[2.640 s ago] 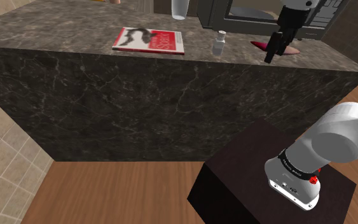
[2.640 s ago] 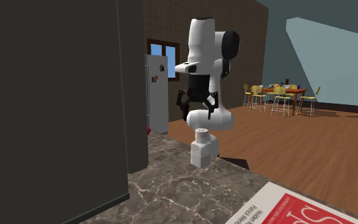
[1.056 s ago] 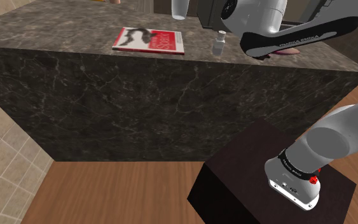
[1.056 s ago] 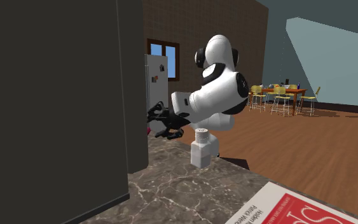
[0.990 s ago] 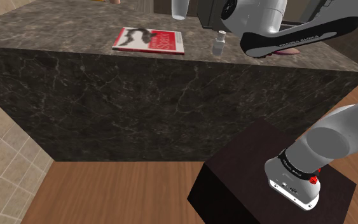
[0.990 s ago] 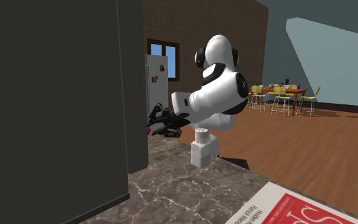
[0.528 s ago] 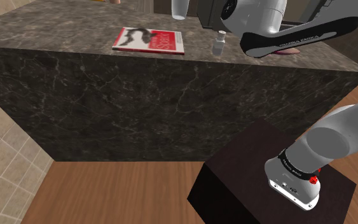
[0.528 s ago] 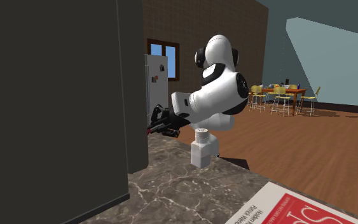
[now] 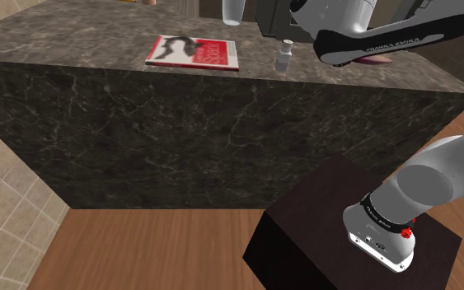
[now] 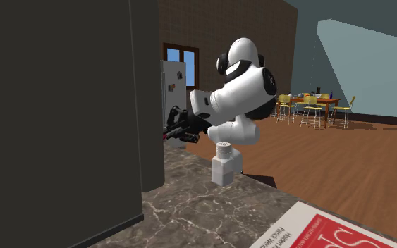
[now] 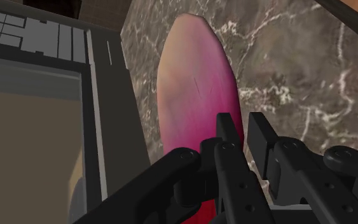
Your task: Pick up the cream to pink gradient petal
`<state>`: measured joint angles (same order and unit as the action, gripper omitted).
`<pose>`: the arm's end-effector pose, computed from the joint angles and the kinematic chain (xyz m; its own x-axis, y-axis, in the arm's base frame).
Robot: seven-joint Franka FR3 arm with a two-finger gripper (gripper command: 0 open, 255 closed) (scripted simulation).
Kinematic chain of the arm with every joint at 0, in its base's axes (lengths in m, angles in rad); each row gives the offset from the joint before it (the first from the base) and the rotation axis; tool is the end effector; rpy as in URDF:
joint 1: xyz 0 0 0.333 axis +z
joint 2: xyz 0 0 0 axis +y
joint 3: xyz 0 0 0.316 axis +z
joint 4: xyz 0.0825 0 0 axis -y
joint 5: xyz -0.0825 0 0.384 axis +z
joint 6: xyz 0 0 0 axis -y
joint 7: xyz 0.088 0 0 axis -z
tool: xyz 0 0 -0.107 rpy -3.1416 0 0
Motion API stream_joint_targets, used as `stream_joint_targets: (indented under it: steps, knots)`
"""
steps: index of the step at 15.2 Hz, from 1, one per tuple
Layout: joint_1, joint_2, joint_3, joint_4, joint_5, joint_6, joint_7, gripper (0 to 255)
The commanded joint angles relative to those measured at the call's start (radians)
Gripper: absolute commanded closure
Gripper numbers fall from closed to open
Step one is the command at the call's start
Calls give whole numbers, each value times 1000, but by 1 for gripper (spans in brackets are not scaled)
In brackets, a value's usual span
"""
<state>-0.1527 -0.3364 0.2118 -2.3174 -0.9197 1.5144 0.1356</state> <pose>0.4110 -0.0588 0.4892 0.9403 -0.1046 -0.3239 0.2232 -0.5289 0.8188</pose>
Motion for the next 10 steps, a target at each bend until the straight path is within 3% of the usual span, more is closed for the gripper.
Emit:
stream_joint_targets:
  steps: [1,10]
  knots:
    - [0,-8,1,20,0,-17,-22,255]
    - [-1,-28,3,87,-2,-67,-93,255]
